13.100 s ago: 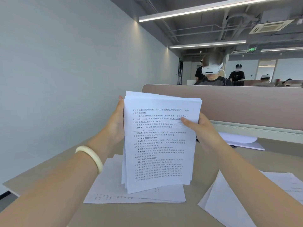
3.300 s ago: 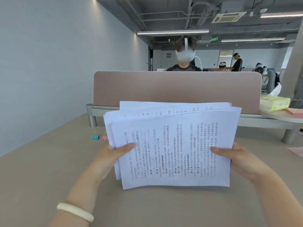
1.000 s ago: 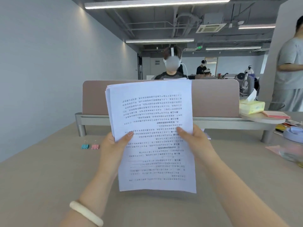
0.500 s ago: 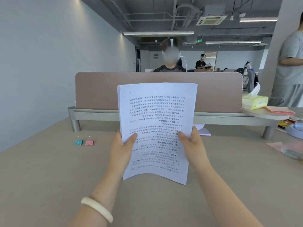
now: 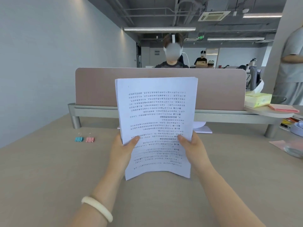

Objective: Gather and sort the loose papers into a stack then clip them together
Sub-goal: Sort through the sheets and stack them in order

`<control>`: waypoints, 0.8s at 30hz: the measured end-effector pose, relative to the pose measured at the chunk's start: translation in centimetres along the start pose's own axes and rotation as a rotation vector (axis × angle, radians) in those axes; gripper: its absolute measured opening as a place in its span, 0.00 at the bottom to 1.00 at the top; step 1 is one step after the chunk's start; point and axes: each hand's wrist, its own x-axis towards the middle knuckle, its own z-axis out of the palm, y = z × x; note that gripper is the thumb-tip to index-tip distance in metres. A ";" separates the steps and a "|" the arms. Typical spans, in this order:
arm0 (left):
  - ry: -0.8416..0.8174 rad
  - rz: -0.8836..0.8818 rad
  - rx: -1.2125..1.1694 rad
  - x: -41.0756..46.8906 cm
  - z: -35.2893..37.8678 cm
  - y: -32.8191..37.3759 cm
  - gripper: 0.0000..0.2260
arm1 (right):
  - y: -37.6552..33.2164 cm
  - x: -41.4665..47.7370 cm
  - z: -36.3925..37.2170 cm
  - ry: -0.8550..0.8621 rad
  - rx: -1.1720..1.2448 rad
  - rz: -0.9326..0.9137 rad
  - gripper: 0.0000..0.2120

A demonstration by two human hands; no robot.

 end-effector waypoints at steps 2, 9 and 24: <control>-0.048 -0.021 -0.032 0.3 -0.5 0.5 0.12 | -1.2 0.2 -0.8 0.032 -0.089 -0.011 0.11; 0.088 0.068 -0.201 2.2 -5.9 4.3 0.25 | -11.1 3.1 -3.8 -0.224 -0.789 -0.165 0.09; -0.336 -0.081 -0.135 1.5 -6.0 1.1 0.24 | -11.4 3.0 0.0 -0.504 -1.336 -0.339 0.14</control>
